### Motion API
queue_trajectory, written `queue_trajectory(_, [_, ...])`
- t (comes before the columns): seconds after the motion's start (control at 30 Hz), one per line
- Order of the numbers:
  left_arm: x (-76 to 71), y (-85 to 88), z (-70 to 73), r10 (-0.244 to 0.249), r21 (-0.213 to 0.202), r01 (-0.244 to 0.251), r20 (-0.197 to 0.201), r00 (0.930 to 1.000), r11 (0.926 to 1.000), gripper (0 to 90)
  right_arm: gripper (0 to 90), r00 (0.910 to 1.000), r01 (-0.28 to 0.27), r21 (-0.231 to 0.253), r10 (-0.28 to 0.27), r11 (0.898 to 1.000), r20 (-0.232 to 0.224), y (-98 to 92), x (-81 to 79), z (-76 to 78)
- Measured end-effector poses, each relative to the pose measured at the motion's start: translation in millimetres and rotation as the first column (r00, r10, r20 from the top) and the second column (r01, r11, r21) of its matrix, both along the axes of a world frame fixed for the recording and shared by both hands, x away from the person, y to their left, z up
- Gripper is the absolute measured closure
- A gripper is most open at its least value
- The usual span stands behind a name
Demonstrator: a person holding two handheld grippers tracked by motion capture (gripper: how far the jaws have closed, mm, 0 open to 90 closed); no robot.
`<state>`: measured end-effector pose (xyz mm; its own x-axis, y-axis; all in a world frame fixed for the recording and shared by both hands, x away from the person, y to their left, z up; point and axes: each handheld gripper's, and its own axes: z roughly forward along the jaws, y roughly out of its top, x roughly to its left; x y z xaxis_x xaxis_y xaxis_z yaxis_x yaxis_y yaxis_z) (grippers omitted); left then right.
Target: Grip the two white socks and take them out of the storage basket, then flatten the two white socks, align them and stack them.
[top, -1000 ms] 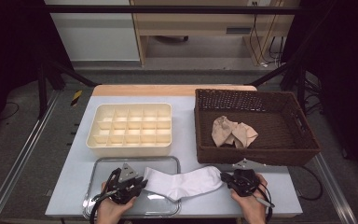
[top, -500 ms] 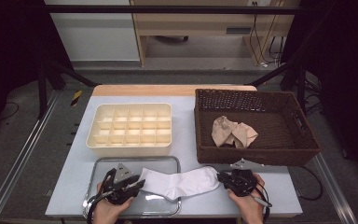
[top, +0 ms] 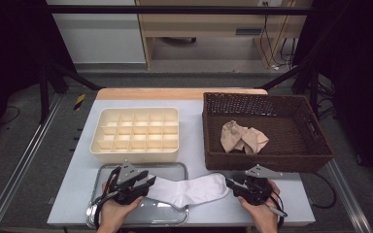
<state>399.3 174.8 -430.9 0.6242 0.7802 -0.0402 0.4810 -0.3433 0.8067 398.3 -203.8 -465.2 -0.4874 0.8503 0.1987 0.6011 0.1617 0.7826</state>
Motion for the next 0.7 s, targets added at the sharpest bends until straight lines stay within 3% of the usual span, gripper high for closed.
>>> queue_trajectory(0.23, [4.3, -25.2, 4.2, -0.029, -0.010, 0.030, 0.016, 0.9994, 0.9995, 65.0, 59.6, 1.0000, 0.006, 0.004, -0.006, 1.000, 0.004, -3.8, -2.0, 0.3])
queue_trajectory(0.4, [5.6, -51.8, 0.5, -0.078, 0.006, 0.078, 0.011, 0.9969, 0.9969, 69.0, 58.3, 1.0000, 0.008, 0.000, -0.008, 1.000, 0.003, -4.5, -2.3, 0.8])
queue_trajectory(0.7, [3.5, -70.8, -9.1, -0.128, 0.027, 0.128, -0.006, 0.9917, 0.9914, 80.9, 58.0, 1.0000, 0.005, 0.001, -0.005, 1.000, 0.002, -2.4, -2.6, 0.0])
